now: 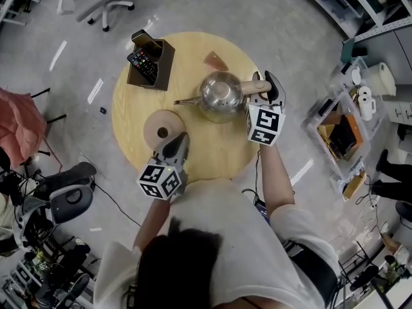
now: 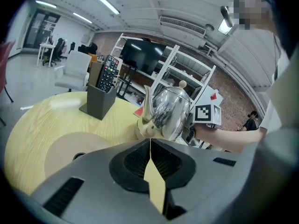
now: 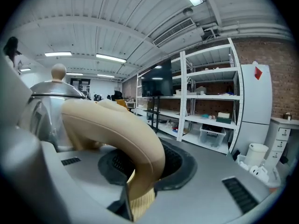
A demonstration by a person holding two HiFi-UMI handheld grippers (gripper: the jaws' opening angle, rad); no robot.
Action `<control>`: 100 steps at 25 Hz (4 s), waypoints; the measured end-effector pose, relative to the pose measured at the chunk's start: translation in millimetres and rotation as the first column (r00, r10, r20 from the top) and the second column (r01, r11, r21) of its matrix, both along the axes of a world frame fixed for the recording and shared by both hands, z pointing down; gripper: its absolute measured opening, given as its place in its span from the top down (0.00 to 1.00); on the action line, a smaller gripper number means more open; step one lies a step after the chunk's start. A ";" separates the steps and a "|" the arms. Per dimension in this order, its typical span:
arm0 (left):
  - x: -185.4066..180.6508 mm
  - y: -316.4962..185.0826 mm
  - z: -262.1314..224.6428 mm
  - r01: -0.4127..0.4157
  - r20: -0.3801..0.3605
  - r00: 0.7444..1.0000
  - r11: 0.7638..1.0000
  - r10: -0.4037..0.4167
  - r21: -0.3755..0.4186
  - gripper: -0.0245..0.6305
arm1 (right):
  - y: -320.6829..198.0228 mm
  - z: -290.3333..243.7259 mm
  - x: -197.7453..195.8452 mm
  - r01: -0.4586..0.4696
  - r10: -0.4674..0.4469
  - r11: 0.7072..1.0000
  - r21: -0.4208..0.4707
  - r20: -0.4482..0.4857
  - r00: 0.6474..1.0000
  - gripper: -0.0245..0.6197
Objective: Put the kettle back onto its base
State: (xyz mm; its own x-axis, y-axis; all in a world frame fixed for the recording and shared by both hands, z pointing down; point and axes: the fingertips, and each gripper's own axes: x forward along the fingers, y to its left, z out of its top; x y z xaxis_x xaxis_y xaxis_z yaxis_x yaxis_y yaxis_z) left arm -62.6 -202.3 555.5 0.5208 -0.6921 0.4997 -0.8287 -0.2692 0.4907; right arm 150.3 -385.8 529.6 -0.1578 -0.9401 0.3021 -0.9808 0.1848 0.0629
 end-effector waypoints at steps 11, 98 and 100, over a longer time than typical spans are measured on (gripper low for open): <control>-1.7 7.9 -4.0 0.007 -0.020 1.000 1.000 -0.006 0.021 0.92 | 1.8 -35.0 -9.7 0.018 -0.019 0.999 0.044 0.036 0.999 0.79; -142.5 115.5 -8.8 0.458 0.047 0.886 0.887 -0.461 0.059 0.92 | 87.6 -20.8 -250.2 0.435 -0.435 0.900 -0.013 -0.006 0.900 0.78; -143.5 114.9 -8.8 0.456 0.048 0.887 0.888 -0.458 0.058 0.92 | 88.7 -20.1 -252.2 0.440 -0.440 0.898 -0.013 -0.008 0.898 0.78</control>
